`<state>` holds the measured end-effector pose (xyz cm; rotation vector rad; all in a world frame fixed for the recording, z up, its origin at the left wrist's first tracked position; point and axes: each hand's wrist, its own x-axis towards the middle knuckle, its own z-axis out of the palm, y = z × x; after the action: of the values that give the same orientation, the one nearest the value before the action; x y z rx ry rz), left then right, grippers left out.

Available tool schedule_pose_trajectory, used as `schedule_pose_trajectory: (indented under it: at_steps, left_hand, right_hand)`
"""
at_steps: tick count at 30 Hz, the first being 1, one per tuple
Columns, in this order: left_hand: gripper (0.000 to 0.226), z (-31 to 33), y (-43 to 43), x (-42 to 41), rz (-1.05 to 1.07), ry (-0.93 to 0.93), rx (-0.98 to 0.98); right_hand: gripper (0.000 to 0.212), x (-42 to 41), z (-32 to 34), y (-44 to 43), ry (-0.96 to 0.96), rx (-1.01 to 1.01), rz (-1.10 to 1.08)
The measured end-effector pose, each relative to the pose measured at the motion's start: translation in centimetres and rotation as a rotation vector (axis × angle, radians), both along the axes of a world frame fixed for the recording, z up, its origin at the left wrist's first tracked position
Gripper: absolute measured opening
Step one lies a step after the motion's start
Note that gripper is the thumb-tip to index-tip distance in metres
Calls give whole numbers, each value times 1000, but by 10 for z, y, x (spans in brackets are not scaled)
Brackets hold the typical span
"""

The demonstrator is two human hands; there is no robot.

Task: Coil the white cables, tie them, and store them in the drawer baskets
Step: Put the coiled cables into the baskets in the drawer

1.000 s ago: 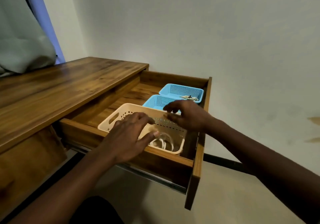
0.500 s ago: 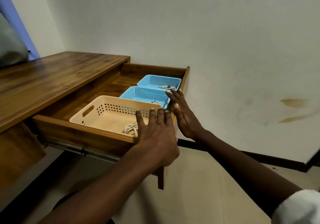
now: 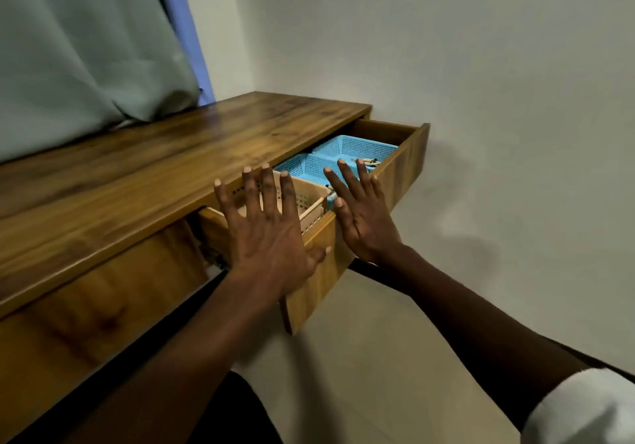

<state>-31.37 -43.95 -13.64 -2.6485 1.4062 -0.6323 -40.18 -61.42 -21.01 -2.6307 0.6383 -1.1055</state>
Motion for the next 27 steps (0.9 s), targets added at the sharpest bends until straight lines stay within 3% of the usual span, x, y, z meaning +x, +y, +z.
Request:
schedule_pose_trajectory:
  at_steps: [5,10,17,20,25,27]
  left_hand:
    - [133,1,-2,78,127,-26,-70]
    - [122,-4,-6,132,268,139,-84]
    - [94,-5,-12,152,216,66,-46]
    - [91,-4,-12,150,213,101,-43]
    - [87,8,7,143,152,172,-63]
    - [85,16,30,145,90,278,-195]
  right_hand:
    - [64,102,15,-3,27,-245,192]
    - [66,191,32,-7,20,-394,292]
    - [72,238,19,-14,-306,-451,250]
    - [70,236,20,-12,-241,-427,234]
    - [76,209,37,7,61,-291,211]
    - [82,200,47,23,124,-236,220]
